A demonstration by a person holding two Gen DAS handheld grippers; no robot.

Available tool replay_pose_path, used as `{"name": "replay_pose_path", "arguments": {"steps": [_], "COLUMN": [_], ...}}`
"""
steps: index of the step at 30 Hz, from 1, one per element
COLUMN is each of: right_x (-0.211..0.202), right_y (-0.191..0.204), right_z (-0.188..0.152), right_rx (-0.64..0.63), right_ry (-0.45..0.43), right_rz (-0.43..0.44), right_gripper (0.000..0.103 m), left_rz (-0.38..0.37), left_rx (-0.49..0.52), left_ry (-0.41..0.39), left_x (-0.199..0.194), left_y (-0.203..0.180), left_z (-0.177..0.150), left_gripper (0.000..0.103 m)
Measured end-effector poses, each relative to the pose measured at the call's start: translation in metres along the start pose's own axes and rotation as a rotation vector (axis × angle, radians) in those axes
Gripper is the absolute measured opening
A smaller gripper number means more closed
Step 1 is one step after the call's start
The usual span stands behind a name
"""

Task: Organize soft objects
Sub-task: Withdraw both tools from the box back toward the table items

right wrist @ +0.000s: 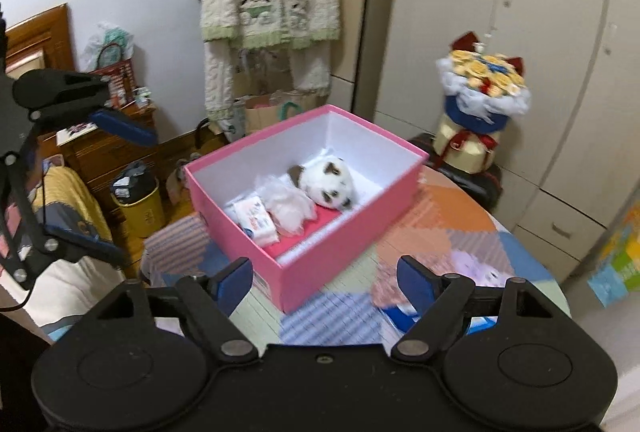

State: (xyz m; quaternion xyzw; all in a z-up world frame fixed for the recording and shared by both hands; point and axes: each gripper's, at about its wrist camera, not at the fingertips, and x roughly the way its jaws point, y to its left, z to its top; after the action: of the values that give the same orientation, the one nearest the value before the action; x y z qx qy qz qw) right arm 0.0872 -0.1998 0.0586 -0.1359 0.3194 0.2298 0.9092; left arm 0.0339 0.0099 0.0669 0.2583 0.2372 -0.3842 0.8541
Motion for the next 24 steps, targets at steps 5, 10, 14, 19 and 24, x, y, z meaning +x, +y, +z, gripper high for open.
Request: {"name": "replay_pose_path", "arguments": {"steps": [5,10,14,19,24], "right_x": [-0.018,-0.027,-0.032,-0.032,-0.02], "right_y": [-0.017,-0.032,-0.046,-0.066,-0.087], "right_z": [-0.03,-0.054,-0.065,-0.075,-0.085], "right_rx": [0.063,0.107,0.12,0.147,0.176], "right_ry": [-0.019,-0.013,-0.011,-0.021,-0.016], "right_rz": [-0.02,-0.037,-0.043,-0.015,0.025], "right_gripper": [0.083,0.083,0.083,0.083,0.083], "left_rz": [-0.073,-0.145,-0.192,-0.221,-0.239], "left_rx": [0.004,-0.025,-0.06,-0.123,-0.201], "left_ry": [0.027,0.054,0.085,0.113,0.131], "left_x": [0.015,0.036,0.056,0.08,0.104], "left_y": [-0.024,-0.042,-0.054,-0.059,-0.058], "left_z": [0.006,0.011,0.017,0.027,0.033], "left_gripper": [0.092,0.092,0.092,0.092,0.091]}}
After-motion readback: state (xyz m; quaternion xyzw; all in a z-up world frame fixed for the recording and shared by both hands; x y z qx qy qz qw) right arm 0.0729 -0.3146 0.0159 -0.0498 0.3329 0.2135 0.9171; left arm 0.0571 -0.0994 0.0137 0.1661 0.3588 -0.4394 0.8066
